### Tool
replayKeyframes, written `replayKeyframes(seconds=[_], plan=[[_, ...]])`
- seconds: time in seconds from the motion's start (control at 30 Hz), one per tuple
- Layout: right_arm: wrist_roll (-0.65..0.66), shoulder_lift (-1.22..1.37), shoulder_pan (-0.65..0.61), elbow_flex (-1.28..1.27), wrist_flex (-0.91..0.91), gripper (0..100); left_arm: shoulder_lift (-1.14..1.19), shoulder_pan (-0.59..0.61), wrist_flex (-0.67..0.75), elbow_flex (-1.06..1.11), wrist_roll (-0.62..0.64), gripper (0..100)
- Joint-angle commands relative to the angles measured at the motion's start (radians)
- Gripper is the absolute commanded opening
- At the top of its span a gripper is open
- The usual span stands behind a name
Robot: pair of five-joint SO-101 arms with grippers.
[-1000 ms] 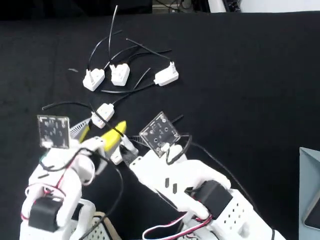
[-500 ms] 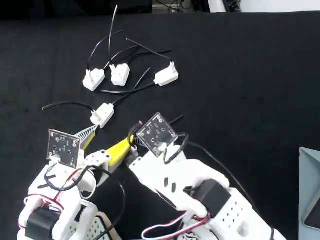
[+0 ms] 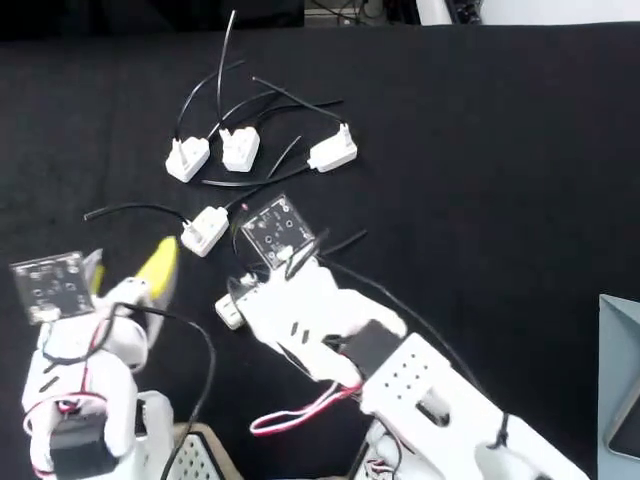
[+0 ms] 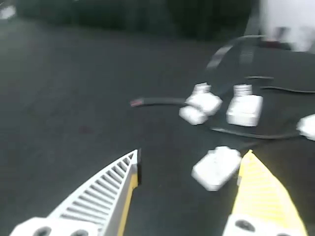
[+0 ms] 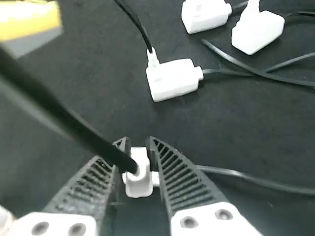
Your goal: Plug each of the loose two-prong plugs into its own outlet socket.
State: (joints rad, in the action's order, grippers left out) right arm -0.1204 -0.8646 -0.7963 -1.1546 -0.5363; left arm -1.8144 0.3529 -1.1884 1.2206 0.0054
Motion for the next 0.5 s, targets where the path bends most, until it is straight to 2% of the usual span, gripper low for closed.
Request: replayKeyframes(seconds=[0.0, 0.2, 0.47], plan=[[-0.043, 0.064, -0.014, -0.012, 0.114, 1.1, -0.006, 0.101, 0.008, 0.044, 0.017, 32], [-0.083, 0.166, -0.041, -0.101, 0.327, 1.1, -0.006, 0.166, 0.081, 0.147, 0.094, 32], [-0.089, 0.309, -0.072, -0.133, 0.48, 1.1, -0.006, 0.168, 0.098, 0.177, 0.094, 32]])
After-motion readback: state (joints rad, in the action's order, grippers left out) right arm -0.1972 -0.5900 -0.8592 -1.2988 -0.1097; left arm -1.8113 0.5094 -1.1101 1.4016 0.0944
